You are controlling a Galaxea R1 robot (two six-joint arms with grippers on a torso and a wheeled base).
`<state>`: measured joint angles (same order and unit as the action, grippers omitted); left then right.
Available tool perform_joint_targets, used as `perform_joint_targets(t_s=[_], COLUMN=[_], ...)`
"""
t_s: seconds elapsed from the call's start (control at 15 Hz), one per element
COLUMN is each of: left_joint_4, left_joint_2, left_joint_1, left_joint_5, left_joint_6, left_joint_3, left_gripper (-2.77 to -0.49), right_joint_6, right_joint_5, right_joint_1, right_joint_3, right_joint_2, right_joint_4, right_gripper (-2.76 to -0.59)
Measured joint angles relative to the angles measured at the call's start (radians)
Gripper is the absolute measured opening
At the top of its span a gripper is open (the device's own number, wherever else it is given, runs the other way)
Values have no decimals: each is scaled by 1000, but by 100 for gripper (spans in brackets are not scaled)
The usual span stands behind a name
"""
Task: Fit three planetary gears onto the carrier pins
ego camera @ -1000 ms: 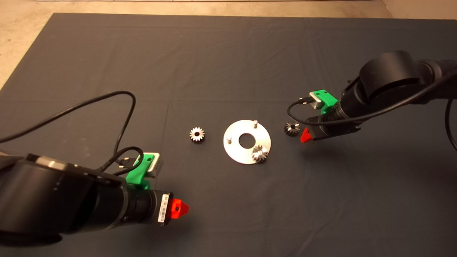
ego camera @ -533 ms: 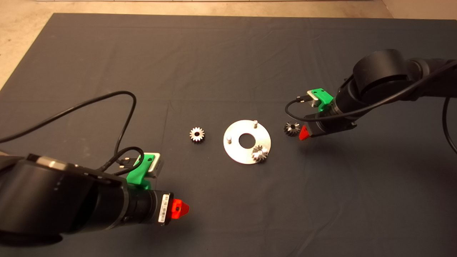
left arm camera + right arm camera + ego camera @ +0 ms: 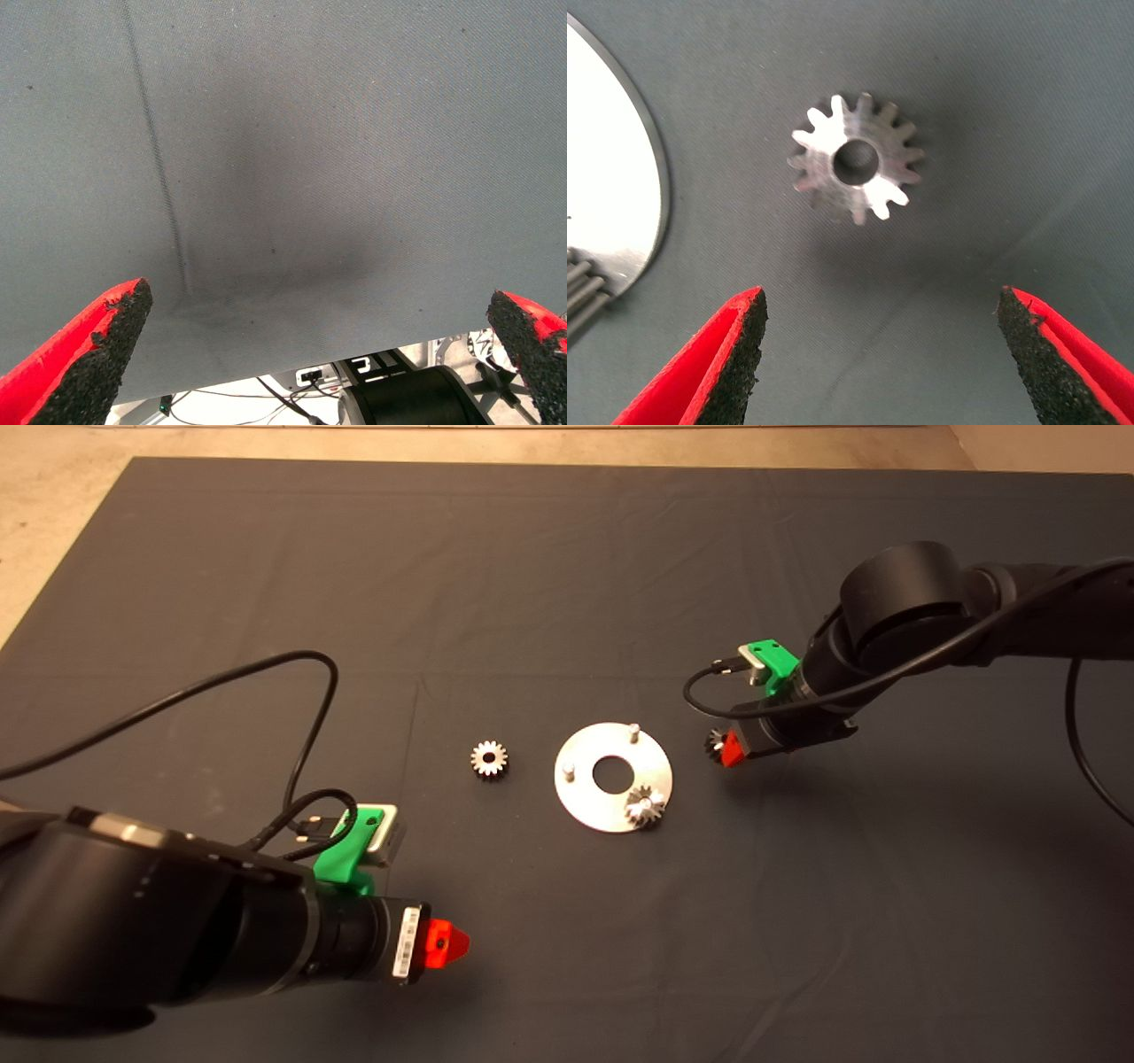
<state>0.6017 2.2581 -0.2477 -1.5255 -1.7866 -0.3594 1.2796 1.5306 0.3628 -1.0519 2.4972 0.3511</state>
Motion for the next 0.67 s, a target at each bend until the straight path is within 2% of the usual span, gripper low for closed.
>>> perform_joint_targets(t_s=[0.27, 0.47, 0.67], left_joint_4=[0, 0, 0], left_joint_2=[0, 0, 0], left_joint_1=[0, 0, 0], left_joint_5=[0, 0, 0], left_joint_6=[0, 0, 0], left_joint_3=[0, 0, 0], left_gripper=[-50, -50, -50], right_joint_6=[-4, -13, -23], right_joint_5=[0, 0, -1], right_joint_1=[-3, -23, -28], right_joint_3=[-28, -50, -72], right_joint_2=[16, 25, 40], right_joint_4=[0, 0, 1], right_gripper=[-145, -145, -145])
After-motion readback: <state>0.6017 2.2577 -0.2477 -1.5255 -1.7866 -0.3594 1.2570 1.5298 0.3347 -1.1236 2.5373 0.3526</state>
